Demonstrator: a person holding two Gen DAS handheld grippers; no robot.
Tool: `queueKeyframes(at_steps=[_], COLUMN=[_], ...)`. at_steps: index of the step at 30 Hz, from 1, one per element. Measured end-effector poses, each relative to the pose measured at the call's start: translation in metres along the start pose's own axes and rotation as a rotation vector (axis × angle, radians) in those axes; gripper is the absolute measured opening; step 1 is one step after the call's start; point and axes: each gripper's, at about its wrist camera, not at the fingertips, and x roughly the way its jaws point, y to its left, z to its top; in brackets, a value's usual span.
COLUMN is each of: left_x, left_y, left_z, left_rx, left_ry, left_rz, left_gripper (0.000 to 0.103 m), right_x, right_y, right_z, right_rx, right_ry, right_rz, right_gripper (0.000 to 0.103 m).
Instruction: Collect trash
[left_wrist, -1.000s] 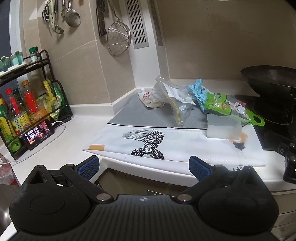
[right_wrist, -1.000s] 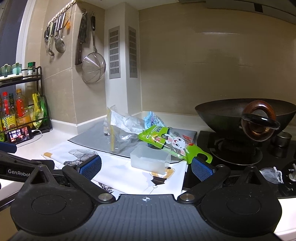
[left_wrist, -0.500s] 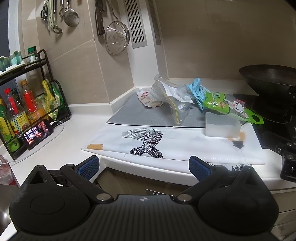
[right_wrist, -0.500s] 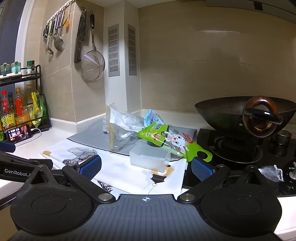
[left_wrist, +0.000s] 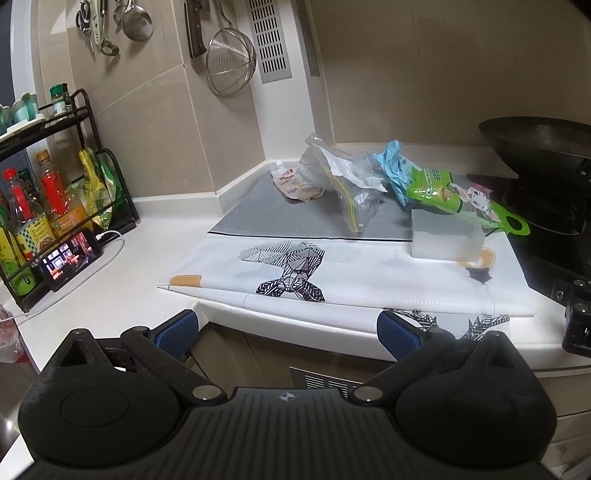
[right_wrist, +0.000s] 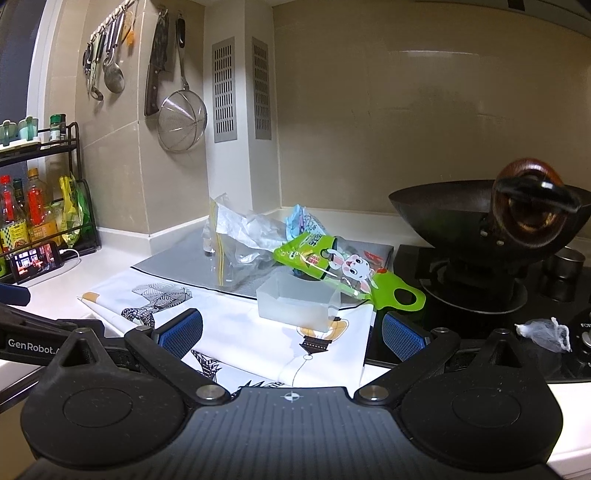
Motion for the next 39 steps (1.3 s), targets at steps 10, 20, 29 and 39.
queueKeyframes(at_steps=[10,20,29,39], left_x=[0.030,0.071,0.092,0.105], left_y=[0.003,0.013,0.023,0.029], left_z=[-0.007,-0.014,-0.010,0.017], left_rx=[0.000,-0.023,-0.068,-0.142], left_ry=[0.060,0.141,0.166,0.108], left_rz=[0.038,0.048,0.034,0.007], left_gripper=[0.103,0.103,0.103,0.103], right_x=[0.023,0.068,0.131,0.194], right_y=[-0.006,-0.007,-0.004,-0.026], right_z=[-0.009,-0.018,-0.001,0.009], right_rx=[0.020,0.081,0.108,0.293], right_ry=[0.041,0.111,0.125,0.211], right_rz=[-0.012,0.013,0.033,-0.050], right_gripper=[0.103,0.103,0.103,0.103])
